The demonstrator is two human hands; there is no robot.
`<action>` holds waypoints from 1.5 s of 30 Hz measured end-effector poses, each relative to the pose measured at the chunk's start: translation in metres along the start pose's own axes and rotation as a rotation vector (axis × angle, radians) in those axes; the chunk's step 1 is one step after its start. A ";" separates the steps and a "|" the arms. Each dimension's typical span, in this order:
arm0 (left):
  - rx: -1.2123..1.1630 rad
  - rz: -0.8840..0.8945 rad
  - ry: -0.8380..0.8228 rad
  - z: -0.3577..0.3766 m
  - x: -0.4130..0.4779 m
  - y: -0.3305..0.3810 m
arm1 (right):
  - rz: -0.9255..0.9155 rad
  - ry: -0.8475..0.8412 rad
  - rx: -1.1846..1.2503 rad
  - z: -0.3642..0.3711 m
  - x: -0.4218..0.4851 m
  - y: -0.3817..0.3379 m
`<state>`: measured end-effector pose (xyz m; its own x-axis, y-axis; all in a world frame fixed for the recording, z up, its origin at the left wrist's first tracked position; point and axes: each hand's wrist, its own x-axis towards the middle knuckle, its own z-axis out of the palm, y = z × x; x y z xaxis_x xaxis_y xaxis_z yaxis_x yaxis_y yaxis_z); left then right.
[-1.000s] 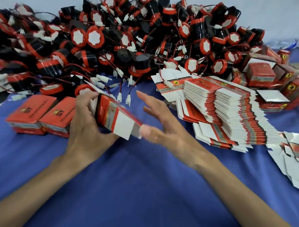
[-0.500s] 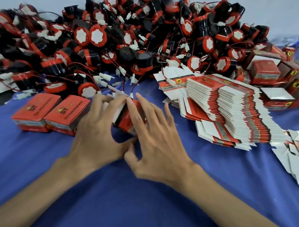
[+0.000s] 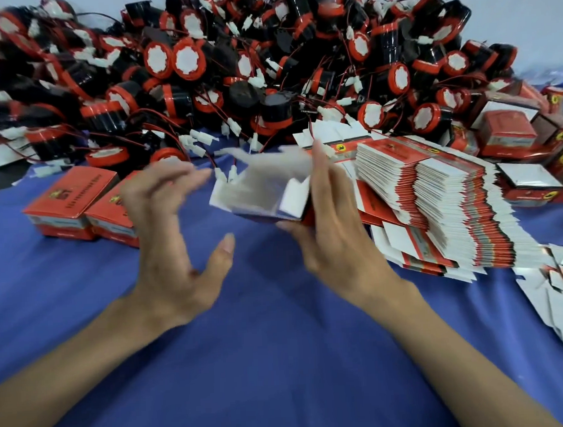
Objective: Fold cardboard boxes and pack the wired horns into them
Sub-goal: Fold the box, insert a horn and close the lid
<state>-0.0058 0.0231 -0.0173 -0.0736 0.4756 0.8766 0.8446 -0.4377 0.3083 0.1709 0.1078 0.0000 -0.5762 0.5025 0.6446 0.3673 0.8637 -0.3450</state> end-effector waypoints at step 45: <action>-0.479 -0.294 -0.171 0.009 -0.003 0.005 | -0.056 -0.060 0.518 -0.001 -0.009 -0.007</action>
<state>0.0032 0.0261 -0.0212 -0.1484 0.7281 0.6692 0.4647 -0.5459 0.6971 0.1741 0.0970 -0.0021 -0.6311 0.4431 0.6367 -0.0661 0.7871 -0.6133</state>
